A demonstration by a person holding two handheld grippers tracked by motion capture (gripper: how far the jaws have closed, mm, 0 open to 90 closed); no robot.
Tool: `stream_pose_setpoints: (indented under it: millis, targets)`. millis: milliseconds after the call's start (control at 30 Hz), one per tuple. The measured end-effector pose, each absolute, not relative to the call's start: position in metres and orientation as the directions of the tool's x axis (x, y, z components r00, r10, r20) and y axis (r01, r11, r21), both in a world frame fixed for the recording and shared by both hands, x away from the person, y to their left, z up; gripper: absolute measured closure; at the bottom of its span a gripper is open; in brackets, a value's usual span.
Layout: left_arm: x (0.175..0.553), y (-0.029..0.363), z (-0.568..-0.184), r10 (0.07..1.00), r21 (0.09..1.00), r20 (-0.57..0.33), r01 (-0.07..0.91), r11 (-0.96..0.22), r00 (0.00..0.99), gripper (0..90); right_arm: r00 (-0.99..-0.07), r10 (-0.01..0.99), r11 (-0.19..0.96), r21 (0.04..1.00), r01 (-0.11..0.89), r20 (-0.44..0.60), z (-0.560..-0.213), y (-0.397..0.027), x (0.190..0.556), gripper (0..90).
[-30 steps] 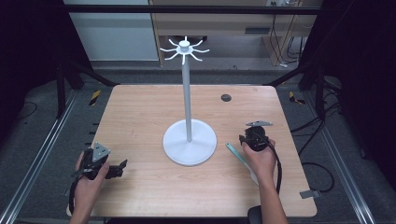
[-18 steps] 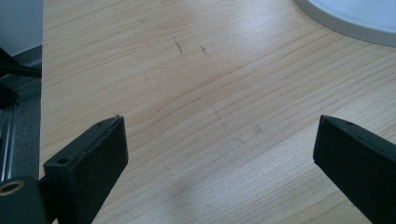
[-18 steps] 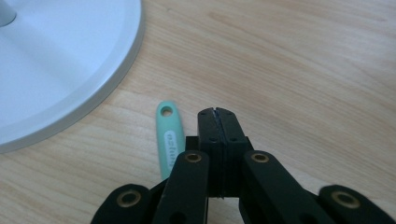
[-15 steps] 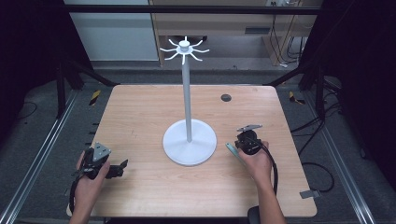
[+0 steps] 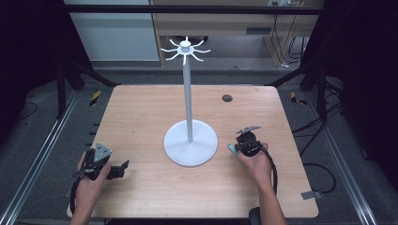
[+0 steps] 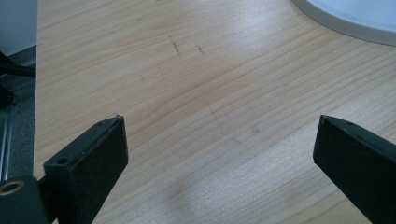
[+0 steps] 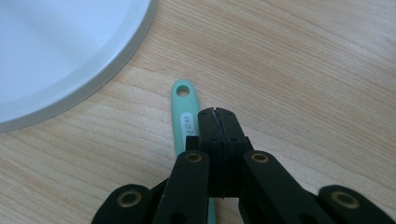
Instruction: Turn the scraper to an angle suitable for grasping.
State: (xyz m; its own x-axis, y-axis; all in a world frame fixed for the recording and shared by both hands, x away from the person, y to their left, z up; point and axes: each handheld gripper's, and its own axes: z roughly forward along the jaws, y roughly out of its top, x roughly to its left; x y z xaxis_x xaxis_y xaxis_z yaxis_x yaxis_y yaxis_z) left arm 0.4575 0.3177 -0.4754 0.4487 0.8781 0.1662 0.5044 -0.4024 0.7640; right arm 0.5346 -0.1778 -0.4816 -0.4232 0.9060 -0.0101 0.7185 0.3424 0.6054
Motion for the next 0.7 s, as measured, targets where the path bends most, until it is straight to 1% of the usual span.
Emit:
stream_pose_setpoints:
  millis: [367,500,700]
  targets:
    - [0.457,0.317,-0.475,0.878,0.765,0.167,0.502,-0.403,0.449,2.9,-0.524,0.852,0.415,0.585,0.697,0.02,-0.48,-0.165,0.522,90.0]
    - [0.457,0.318,-0.475,0.879,0.767,0.167,0.501,-0.4,0.446,2.9,-0.524,0.851,0.416,0.587,0.694,0.016,-0.478,-0.165,0.52,90.0]
    - [0.457,0.318,-0.475,0.877,0.762,0.172,0.504,-0.407,0.448,2.9,-0.541,0.841,0.419,0.616,0.667,0.015,-0.468,-0.162,0.516,90.0]
